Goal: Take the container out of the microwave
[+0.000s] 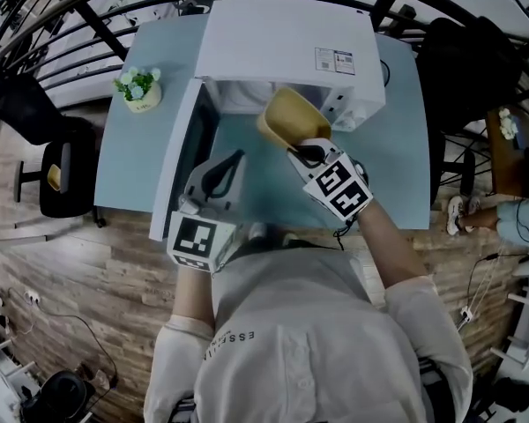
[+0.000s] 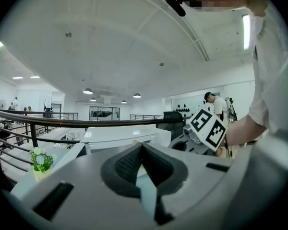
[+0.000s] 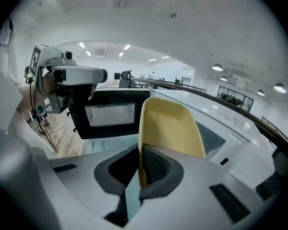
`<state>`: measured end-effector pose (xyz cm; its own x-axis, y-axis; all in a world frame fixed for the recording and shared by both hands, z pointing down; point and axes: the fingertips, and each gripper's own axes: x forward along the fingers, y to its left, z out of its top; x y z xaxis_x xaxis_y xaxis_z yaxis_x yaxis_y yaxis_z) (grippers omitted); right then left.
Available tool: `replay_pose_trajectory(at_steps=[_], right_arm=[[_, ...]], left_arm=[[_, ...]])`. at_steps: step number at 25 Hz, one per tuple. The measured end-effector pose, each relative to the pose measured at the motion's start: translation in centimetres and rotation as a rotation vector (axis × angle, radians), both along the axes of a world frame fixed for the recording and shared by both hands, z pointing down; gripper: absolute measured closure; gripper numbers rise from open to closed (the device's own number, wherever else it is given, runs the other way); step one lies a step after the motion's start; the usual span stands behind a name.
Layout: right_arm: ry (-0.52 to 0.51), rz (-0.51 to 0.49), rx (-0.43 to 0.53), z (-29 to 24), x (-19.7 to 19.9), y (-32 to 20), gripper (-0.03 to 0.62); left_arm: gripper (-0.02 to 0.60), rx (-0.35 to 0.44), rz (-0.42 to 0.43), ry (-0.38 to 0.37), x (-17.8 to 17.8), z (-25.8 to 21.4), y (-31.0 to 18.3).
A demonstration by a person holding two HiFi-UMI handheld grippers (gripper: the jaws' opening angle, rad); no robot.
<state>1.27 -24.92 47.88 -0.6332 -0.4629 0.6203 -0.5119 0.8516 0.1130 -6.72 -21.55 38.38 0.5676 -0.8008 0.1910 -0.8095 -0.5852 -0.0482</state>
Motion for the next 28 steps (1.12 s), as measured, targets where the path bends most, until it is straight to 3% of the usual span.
replay_pose_trajectory(at_steps=[12, 22, 28], right_arm=[[-0.219, 0.198, 0.254, -8.1, 3.8, 2.1, 0.568], [-0.396, 0.328, 0.352, -12.6, 6.3, 3.5, 0.571], [-0.434, 0.384, 0.472, -14.8, 7.9, 3.0, 0.572]], left_arm=[[0.588, 0.066, 0.019, 0.005, 1.8, -2.3, 1.9], [0.588, 0.126, 0.018, 0.022, 2.2, -4.9, 1.3], [0.588, 0.151, 0.018, 0.02, 2.4, -5.7, 0.5]])
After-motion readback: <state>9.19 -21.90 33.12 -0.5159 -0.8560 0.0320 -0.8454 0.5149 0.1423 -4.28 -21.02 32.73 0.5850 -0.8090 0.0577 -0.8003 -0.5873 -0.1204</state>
